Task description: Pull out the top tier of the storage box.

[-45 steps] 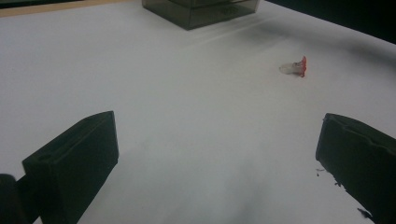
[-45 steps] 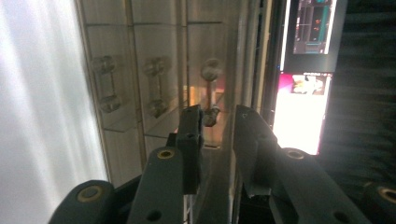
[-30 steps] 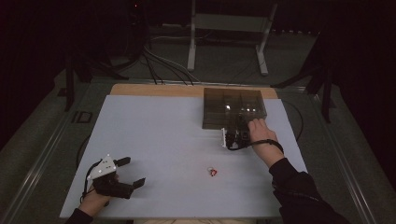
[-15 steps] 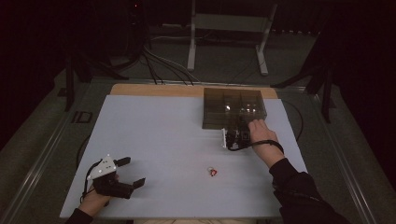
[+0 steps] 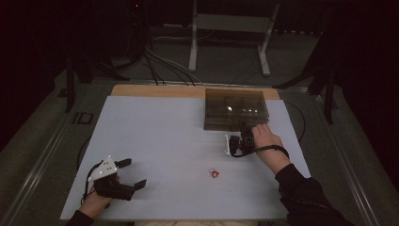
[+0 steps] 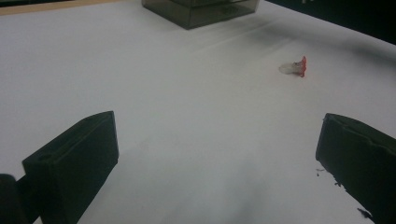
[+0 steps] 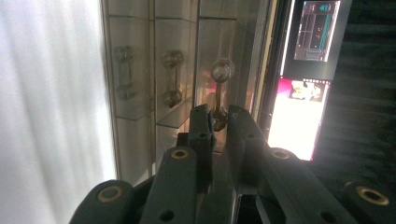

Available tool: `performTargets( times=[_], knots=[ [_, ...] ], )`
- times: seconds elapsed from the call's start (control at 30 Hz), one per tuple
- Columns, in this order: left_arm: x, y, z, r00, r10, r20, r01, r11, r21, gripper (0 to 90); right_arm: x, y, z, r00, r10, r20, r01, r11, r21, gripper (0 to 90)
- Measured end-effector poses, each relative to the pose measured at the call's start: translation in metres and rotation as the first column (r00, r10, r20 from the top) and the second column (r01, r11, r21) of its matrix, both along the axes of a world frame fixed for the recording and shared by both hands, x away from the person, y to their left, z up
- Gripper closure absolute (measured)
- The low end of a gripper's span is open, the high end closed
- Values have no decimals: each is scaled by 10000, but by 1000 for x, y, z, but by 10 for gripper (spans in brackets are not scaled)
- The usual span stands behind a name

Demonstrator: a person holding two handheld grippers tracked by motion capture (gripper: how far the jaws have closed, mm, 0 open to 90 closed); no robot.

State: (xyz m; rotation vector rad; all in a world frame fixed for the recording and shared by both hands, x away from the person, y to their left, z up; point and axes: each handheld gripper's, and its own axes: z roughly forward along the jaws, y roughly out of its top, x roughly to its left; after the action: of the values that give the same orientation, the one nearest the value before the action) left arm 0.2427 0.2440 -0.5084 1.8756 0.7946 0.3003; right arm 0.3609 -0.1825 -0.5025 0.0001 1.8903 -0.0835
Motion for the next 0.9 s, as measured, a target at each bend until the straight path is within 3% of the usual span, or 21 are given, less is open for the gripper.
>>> performTargets(
  times=[0.57, 0.73, 0.9],
  knots=[
    [0, 0, 0, 10000, -2, 6, 2, 10000, 23, 0, -4, -2, 0, 9999, 135, -27, -135, 9999, -69, 807],
    [0, 0, 0, 10000, 19, 9, -19, 10000, 26, 0, -2, -5, 5, 9989, 272, -381, -263, 9994, 242, 803],
    [0, 0, 0, 10000, 11, 5, -11, 10000, 11, 0, -2, -5, 4, 9987, 338, -385, -332, 9993, 167, 798]
  ],
)
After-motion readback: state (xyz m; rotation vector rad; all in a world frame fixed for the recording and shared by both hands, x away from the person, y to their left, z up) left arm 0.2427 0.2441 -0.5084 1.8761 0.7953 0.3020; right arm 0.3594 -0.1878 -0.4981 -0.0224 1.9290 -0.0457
